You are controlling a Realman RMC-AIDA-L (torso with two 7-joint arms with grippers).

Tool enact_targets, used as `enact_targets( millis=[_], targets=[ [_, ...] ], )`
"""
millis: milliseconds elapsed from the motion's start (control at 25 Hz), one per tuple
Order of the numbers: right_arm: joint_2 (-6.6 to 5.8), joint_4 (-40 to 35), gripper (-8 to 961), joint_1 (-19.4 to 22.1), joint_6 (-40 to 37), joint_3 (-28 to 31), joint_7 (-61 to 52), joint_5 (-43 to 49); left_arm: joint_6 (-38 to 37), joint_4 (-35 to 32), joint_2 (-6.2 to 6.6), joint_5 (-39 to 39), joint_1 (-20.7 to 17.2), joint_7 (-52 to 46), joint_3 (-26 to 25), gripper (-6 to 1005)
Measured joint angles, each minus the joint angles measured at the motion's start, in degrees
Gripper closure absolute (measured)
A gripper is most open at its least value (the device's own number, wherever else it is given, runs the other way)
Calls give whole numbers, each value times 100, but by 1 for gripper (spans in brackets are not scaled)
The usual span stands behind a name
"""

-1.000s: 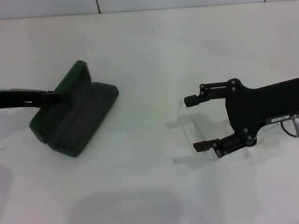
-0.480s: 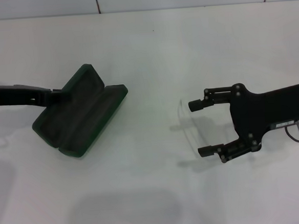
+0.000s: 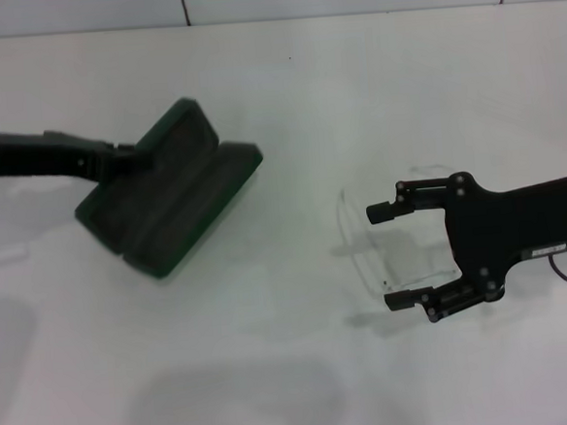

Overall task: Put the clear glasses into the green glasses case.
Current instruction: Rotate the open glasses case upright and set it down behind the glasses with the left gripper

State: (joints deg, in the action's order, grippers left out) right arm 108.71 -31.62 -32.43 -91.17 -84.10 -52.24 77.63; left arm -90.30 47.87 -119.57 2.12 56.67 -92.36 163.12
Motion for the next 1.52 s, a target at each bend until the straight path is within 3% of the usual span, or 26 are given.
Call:
enact_targets(
  millis=[280, 600, 760, 880, 1080, 1240, 1520],
  targets=[
    [48, 10, 97, 114, -303, 0, 109, 187, -655, 9, 58, 830, 119, 1138, 0, 790],
    [191, 14, 96, 335, -651, -3, 518, 735, -2623, -169, 99, 1887, 46, 3263, 1, 790],
    [236, 30, 96, 419, -732, -2, 671, 908, -2601, -538, 219, 1983, 19, 3560, 8, 791],
    [296, 17, 96, 427, -728, -4, 731, 966, -2280, -606, 223, 1898, -3, 3608, 9, 791],
    [337, 31, 97, 446, -790, -3, 802, 980, -866, -641, 18, 1359, 269, 3652, 10, 791],
    [370, 27, 97, 465, -810, -7, 778, 982, 177, -943, 5, 881, 515, 3651, 9, 791],
    [408, 50, 96, 485, -821, -10, 676, 982, 1025, -1454, -14, -203, 1162, 3607, 9, 791]
  ],
)
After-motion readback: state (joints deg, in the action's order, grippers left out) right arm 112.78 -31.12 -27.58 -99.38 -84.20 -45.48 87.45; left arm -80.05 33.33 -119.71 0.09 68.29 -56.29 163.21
